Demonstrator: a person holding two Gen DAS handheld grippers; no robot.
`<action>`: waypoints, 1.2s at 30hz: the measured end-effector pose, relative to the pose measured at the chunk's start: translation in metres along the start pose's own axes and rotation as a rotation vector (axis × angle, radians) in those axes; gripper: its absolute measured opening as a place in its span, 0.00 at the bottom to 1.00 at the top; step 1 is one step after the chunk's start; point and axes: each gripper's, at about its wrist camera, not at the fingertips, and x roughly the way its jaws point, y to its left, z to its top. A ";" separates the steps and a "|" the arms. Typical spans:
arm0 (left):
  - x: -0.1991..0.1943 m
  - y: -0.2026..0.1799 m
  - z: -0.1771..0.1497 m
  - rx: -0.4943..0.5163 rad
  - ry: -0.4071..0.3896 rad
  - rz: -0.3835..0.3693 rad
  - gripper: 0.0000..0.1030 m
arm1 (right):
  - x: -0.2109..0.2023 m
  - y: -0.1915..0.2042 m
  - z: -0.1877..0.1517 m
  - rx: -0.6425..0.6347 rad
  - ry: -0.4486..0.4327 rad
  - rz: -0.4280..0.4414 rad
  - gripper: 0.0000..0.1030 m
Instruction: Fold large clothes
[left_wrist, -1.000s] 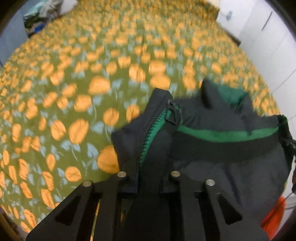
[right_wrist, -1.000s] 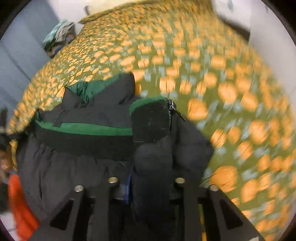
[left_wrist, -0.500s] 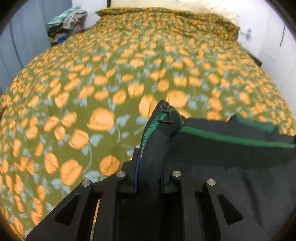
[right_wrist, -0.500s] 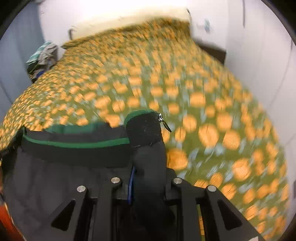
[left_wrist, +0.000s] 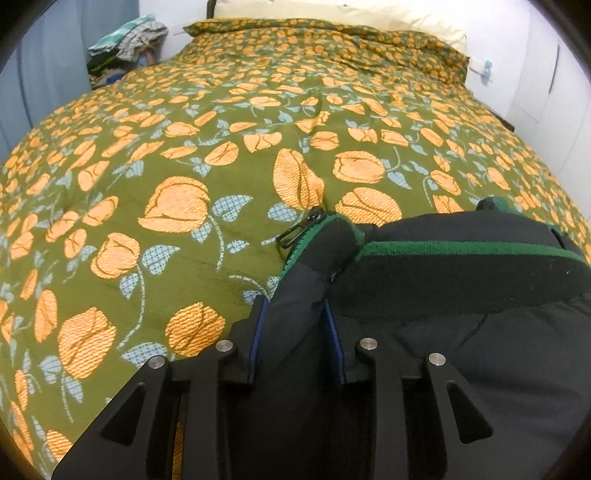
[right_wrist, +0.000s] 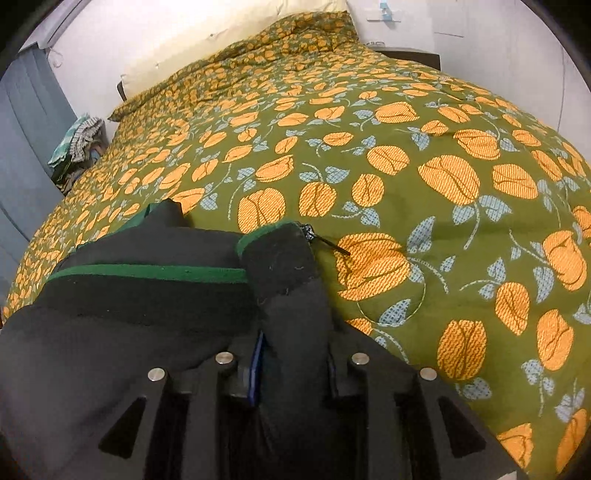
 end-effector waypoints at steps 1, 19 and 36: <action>0.001 0.001 0.000 -0.006 -0.002 -0.006 0.29 | 0.001 -0.001 -0.001 0.003 -0.008 0.003 0.25; -0.037 -0.007 0.025 0.077 0.111 0.035 0.44 | -0.026 -0.008 0.018 0.029 0.063 0.027 0.51; -0.041 -0.163 0.003 0.276 0.181 -0.202 0.80 | -0.237 0.032 -0.069 -0.046 -0.111 0.326 0.69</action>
